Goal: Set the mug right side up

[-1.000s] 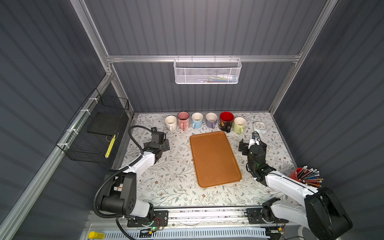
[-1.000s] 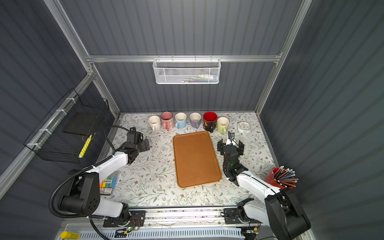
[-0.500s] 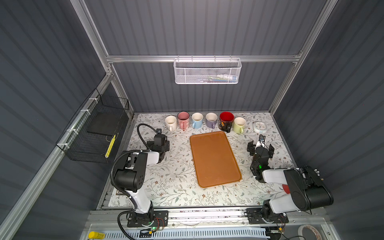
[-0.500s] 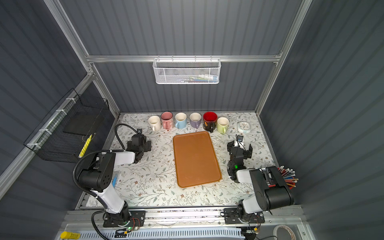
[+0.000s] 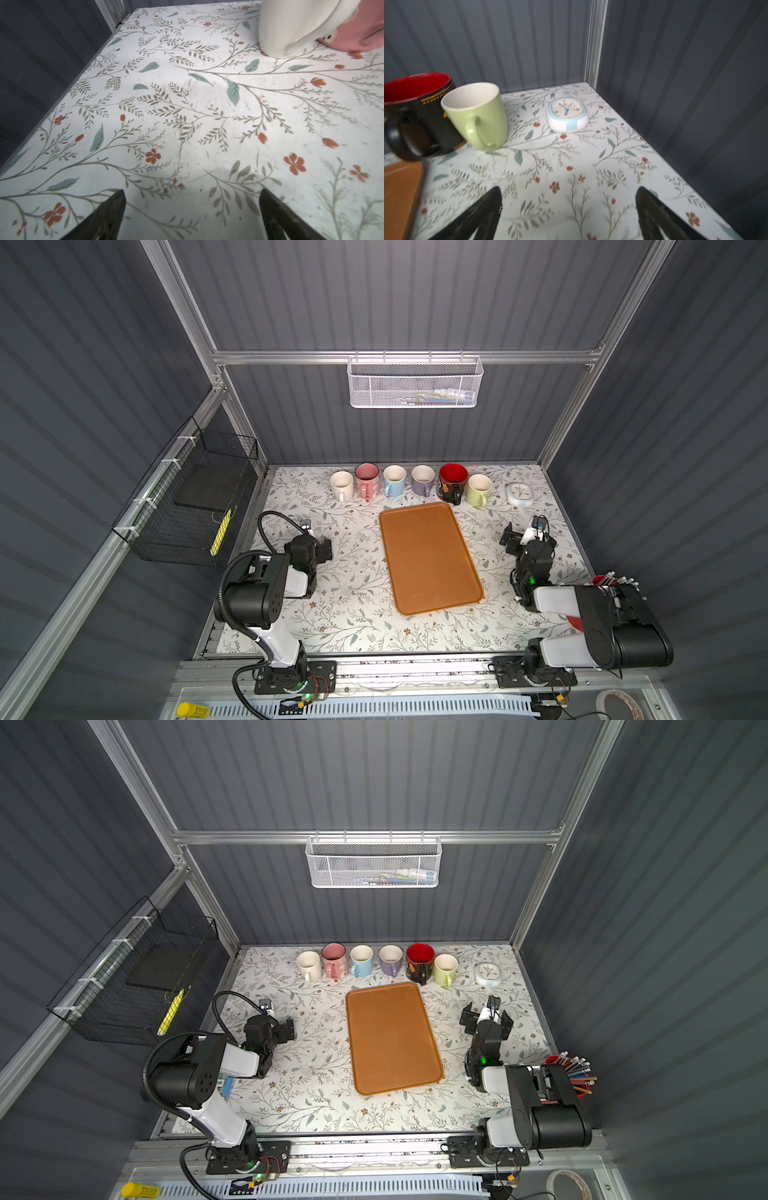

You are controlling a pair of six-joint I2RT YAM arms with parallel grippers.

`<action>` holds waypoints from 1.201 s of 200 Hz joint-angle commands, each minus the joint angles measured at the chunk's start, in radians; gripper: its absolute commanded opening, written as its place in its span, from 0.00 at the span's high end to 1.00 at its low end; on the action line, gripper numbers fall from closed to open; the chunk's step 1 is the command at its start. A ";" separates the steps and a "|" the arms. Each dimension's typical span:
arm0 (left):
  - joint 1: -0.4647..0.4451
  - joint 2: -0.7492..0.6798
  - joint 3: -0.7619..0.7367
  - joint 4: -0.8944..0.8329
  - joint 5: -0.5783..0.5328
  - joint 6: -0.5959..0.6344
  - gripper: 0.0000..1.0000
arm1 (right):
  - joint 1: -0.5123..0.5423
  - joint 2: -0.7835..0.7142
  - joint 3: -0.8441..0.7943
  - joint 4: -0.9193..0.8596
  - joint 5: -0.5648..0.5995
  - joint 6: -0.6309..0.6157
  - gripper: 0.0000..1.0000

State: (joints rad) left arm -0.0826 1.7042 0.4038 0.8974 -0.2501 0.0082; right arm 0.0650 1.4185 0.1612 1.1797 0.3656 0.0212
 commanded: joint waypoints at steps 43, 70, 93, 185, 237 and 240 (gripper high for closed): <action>0.015 0.012 0.078 -0.011 0.097 0.015 0.00 | 0.012 0.105 -0.006 0.226 -0.122 -0.068 0.01; 0.015 0.012 0.078 -0.011 0.097 0.015 0.00 | -0.119 0.046 0.179 -0.230 -0.353 0.036 0.01; 0.014 0.012 0.077 -0.008 0.096 0.015 0.00 | -0.148 0.047 0.176 -0.223 -0.397 0.048 0.01; 0.015 0.011 0.073 -0.003 0.095 0.015 0.00 | -0.136 0.038 0.165 -0.207 -0.386 0.037 0.01; 0.015 0.012 0.075 -0.003 0.096 0.015 0.00 | -0.136 0.041 0.167 -0.210 -0.389 0.038 0.01; 0.015 0.012 0.075 -0.003 0.095 0.015 0.00 | -0.137 0.041 0.166 -0.210 -0.389 0.038 0.01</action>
State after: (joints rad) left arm -0.0765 1.7061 0.4694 0.8940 -0.1627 0.0124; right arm -0.0757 1.4628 0.3298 0.9710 -0.0132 0.0494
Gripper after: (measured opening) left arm 0.997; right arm 0.991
